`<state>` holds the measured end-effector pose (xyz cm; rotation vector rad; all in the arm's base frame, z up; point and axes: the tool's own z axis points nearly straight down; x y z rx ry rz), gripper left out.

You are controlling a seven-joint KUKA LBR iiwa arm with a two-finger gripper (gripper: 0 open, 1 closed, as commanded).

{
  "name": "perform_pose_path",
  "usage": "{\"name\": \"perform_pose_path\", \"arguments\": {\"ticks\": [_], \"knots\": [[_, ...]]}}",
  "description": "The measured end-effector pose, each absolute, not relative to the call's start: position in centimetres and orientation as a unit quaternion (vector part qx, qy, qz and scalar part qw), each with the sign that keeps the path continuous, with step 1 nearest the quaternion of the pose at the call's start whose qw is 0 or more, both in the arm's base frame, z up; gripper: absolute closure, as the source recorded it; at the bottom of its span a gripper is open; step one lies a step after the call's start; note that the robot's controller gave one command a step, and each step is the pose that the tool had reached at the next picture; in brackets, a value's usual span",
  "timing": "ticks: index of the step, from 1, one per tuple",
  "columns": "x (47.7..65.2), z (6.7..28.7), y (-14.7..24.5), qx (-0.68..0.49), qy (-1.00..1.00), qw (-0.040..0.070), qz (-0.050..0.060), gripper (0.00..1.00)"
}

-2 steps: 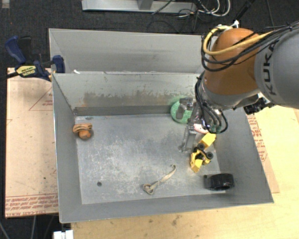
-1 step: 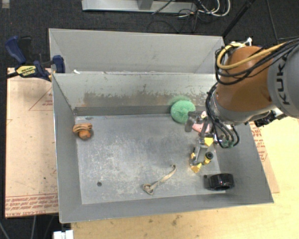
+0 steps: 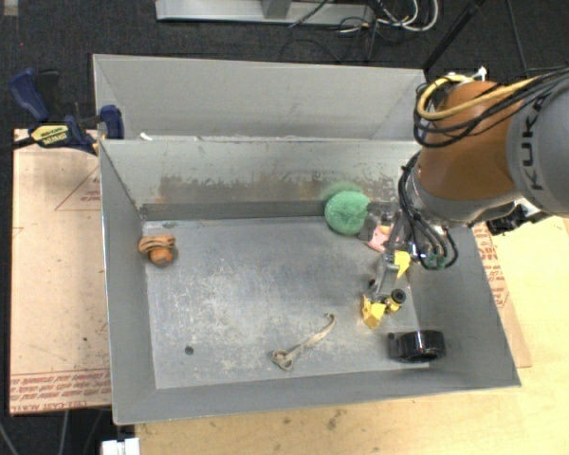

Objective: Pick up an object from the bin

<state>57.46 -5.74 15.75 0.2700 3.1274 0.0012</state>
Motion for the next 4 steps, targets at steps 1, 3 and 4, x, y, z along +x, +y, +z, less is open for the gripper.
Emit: {"name": "perform_pose_path", "arguments": {"ticks": [1,3,4], "knots": [[56.8,14.2,-6.2,0.107,0.994,0.004,0.001,0.00],[54.2,7.3,-10.6,0.138,0.990,0.000,0.001,0.00],[56.6,7.1,-13.9,0.057,0.998,0.004,0.002,1.00]]}}
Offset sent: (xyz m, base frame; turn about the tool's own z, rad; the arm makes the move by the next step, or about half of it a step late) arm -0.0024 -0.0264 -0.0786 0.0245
